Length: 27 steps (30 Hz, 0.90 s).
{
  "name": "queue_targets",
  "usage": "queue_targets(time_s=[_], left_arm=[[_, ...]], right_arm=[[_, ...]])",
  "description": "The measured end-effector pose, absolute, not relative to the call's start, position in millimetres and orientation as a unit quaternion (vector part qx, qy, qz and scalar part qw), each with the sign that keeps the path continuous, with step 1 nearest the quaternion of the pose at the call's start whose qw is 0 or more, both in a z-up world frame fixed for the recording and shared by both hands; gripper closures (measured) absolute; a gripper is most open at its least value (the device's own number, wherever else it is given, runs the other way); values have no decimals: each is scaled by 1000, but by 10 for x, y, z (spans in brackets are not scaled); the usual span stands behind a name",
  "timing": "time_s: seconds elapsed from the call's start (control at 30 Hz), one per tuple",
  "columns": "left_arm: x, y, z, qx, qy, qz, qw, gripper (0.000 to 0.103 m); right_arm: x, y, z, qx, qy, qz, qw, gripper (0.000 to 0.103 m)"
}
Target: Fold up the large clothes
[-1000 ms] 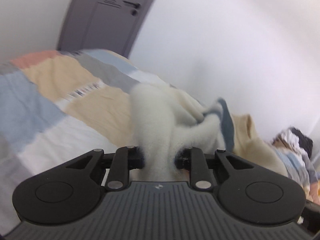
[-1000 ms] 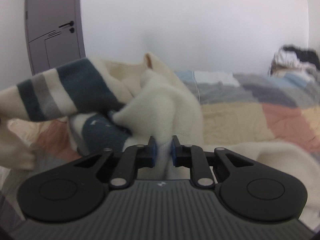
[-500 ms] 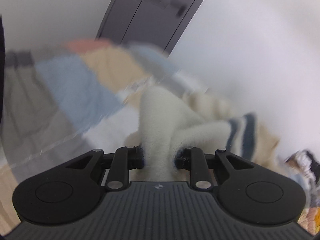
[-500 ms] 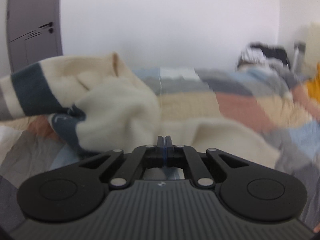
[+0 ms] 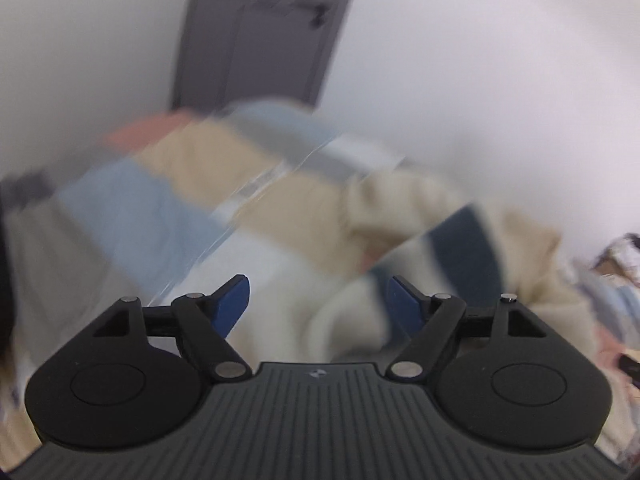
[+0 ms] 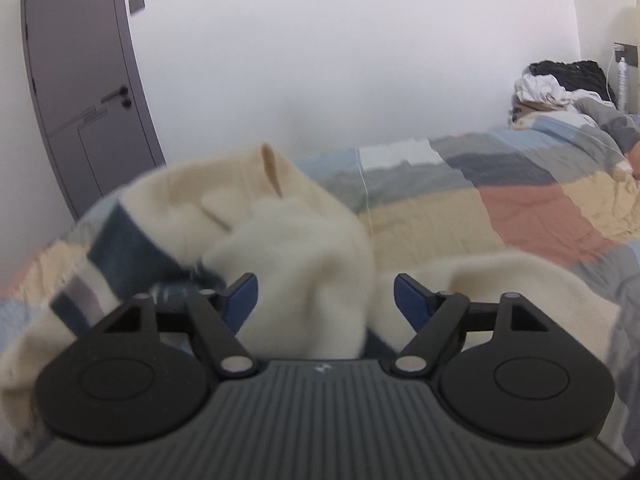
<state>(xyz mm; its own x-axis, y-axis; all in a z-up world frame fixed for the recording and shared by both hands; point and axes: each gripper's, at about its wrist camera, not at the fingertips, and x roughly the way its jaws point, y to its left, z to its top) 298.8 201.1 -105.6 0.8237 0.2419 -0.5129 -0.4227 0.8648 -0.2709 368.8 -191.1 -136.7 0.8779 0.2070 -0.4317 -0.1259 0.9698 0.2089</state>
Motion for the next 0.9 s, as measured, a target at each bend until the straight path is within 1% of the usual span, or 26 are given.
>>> queue_targets(time_s=[0.13,0.23,0.33,0.4,0.5,0.6,0.67,0.7,0.77,0.8,0.83,0.87,0.9], left_arm=[[3415,1839,-878,-180,223,119,951,22],[3892,1625,-932,-155,232,81,957,21],[4338,1439,-1106,-124,239,71,960,21],[4534,1406,-1307,-128,240,69,960,21],[4674,1375,-1544,-121,229,71,963,21],[4810,1382,-1673,-92,213,107,967,21],[4884,1468,-1735,-99,214,88,968,21],[4923,1513,-1767,-106,219,80,967,21],[4977,1595,-1824,-126,223,71,964,22],[4996,1634,-1851,-137,222,67,963,23],[5007,1637,-1872,-139,223,64,963,27],[5007,1629,-1876,-134,225,63,963,45],[5020,1624,-1879,-124,228,63,964,67]], right_arm=[[4053,-1779,-1293,70,233,103,964,27],[4350,-1656,-1263,59,237,124,962,27],[4605,-1562,-1302,55,231,148,960,28],[4747,-1534,-1374,61,237,153,958,28],[4894,-1525,-1509,65,241,151,957,28],[5027,-1496,-1615,55,243,159,955,28],[5113,-1482,-1675,56,249,160,954,28],[5159,-1475,-1701,59,255,162,951,29],[5202,-1443,-1734,59,261,172,948,44],[5204,-1421,-1743,55,261,173,948,49],[5195,-1399,-1746,49,261,173,949,62],[5173,-1370,-1745,40,260,172,949,73],[5144,-1354,-1738,32,257,169,951,77]])
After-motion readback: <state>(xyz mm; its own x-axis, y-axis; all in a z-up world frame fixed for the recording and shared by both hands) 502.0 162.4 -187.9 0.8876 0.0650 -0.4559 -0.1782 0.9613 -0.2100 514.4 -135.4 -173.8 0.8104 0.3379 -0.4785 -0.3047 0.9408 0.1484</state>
